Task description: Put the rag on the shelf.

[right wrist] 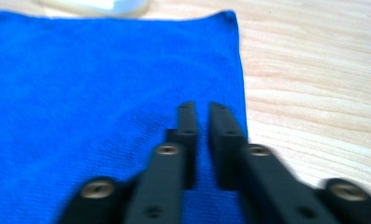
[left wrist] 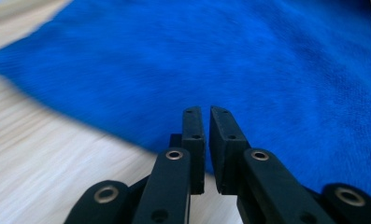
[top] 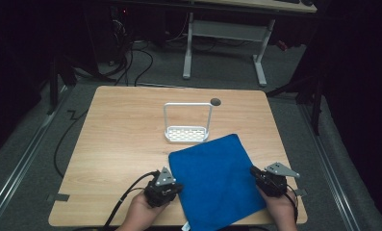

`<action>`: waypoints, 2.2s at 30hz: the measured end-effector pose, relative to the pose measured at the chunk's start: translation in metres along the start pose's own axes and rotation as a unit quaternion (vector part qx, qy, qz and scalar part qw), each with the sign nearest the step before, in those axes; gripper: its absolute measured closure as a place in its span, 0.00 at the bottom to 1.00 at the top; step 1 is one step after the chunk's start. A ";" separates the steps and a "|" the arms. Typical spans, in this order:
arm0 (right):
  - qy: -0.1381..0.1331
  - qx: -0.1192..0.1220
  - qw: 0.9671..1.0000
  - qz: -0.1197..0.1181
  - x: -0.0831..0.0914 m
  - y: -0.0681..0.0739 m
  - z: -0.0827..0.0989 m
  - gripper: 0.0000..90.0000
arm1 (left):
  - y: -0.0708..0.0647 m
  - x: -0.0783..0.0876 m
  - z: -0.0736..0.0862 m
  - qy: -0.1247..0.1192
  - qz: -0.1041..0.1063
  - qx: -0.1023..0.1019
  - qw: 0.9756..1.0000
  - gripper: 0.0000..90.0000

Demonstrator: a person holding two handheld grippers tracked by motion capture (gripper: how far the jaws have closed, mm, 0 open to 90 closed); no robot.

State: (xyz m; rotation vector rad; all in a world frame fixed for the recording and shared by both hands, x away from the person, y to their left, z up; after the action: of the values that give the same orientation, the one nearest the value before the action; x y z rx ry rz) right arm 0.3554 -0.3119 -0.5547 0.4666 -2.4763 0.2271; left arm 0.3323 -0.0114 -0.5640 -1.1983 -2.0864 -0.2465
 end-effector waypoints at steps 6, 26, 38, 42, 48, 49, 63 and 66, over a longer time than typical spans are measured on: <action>0.040 0.026 0.999 0.010 -0.010 -0.001 0.008 1.00 | -0.008 -0.013 0.004 0.024 0.011 -0.009 1.000 0.95; 0.027 0.057 0.994 -0.086 -0.010 0.063 -0.003 0.95 | 0.071 0.067 0.057 0.010 -0.062 0.077 0.995 0.90; 0.026 0.052 0.996 -0.064 -0.066 0.073 -0.036 0.87 | 0.086 0.037 0.027 -0.004 -0.070 0.083 0.994 0.71; 0.046 0.063 0.995 -0.054 -0.074 0.071 -0.031 0.87 | 0.093 0.031 0.022 -0.010 -0.079 0.082 0.993 0.75; 0.047 0.065 0.995 -0.059 -0.060 0.072 -0.021 0.87 | 0.097 0.030 0.021 -0.015 -0.082 0.078 0.993 0.76; 0.047 0.066 0.995 -0.062 -0.058 0.073 -0.019 0.87 | 0.096 0.030 0.022 -0.016 -0.083 0.076 0.993 0.76; 0.036 0.053 0.994 -0.094 -0.040 0.079 -0.014 0.78 | 0.081 0.048 0.038 -0.021 -0.073 0.075 0.994 0.72; 0.017 0.045 0.995 -0.088 -0.038 0.073 -0.018 0.75 | 0.096 0.052 0.035 -0.044 -0.095 0.086 0.991 0.69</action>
State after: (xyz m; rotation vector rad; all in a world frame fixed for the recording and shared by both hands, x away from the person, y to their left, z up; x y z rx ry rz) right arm 0.3664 -0.2291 -0.5666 0.7080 -2.3820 0.2733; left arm 0.3773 0.0942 -0.5721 -0.9251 -2.2517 -0.0983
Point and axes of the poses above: each handheld gripper's, and its own axes: x roughly backward along the jaws, z roughly out of its underside, y roughly to its left, the point moved 7 cm from there along -x, roughly forward along the jaws, and after that the axes turned 3 degrees about x, right-handed, at the moved point
